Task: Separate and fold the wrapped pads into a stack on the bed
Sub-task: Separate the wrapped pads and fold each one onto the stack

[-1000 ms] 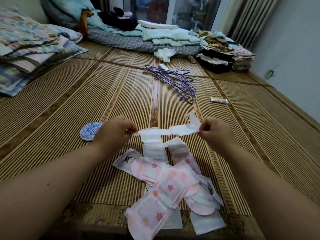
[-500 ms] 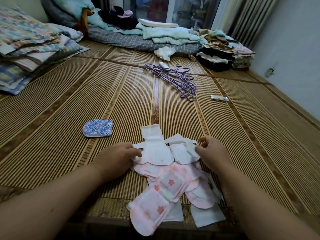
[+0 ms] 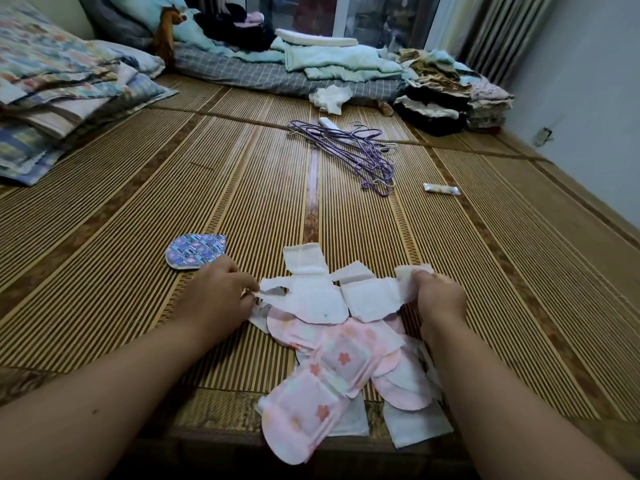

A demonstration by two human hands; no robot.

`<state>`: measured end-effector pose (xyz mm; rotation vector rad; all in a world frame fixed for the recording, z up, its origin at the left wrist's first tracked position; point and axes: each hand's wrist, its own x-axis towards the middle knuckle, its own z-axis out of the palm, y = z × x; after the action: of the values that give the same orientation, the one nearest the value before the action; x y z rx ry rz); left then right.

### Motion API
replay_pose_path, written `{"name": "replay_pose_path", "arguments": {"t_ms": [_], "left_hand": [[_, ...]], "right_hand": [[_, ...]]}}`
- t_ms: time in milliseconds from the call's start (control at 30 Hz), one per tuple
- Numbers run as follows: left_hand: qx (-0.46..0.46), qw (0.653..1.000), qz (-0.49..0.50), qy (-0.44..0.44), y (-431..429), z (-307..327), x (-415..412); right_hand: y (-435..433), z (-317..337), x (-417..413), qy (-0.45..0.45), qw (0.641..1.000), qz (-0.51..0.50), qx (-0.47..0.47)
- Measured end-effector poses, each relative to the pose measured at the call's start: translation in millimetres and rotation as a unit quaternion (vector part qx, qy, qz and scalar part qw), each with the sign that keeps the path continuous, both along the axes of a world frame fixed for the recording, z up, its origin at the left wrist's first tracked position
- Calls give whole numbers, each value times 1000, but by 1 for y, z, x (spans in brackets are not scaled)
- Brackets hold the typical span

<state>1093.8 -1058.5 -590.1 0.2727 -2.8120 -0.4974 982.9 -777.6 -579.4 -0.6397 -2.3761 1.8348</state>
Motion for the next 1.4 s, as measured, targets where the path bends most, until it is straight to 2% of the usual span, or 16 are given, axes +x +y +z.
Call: {"name": "replay_pose_path", "arguments": {"t_ms": [67, 167, 233, 300, 367, 500, 700, 767, 900, 1100, 1200, 1333, 1400], "left_hand": [[45, 999, 19, 2, 3, 3, -1], [86, 996, 13, 1, 6, 7, 2], [107, 994, 1, 17, 8, 9, 5], [116, 993, -9, 33, 12, 10, 8], [122, 991, -15, 50, 15, 11, 11], [182, 980, -8, 75, 20, 10, 15], [261, 960, 69, 78, 27, 9, 8], [297, 948, 84, 75, 30, 11, 4], [355, 930, 64, 75, 40, 19, -9], [361, 932, -10, 41, 74, 27, -41], [316, 948, -48, -10, 93, 23, -56], [238, 958, -98, -123, 101, 23, -68], [199, 965, -114, -131, 96, 27, -69]], "right_hand": [[-5, 4, 5, 20, 1000, 1, -23], [-12, 6, 16, 94, 987, 94, 94], [-16, 6, 24, 137, 956, 193, 170], [-21, 2, 30, 154, 903, 291, 275], [-27, -5, 35, 141, 846, 362, 365], [-29, -15, 38, 85, 780, 444, 432], [-30, -6, 40, 30, 751, 476, 457], [-30, -4, 41, 29, 768, 468, 436], [-27, 0, 41, 48, 845, 392, 362], [-16, 4, 36, 64, 907, 299, 289], [-11, 5, 32, 48, 932, 270, 238], [-4, 4, 29, 44, 945, 243, 216], [-1, 4, 27, 38, 949, 236, 207]]}}
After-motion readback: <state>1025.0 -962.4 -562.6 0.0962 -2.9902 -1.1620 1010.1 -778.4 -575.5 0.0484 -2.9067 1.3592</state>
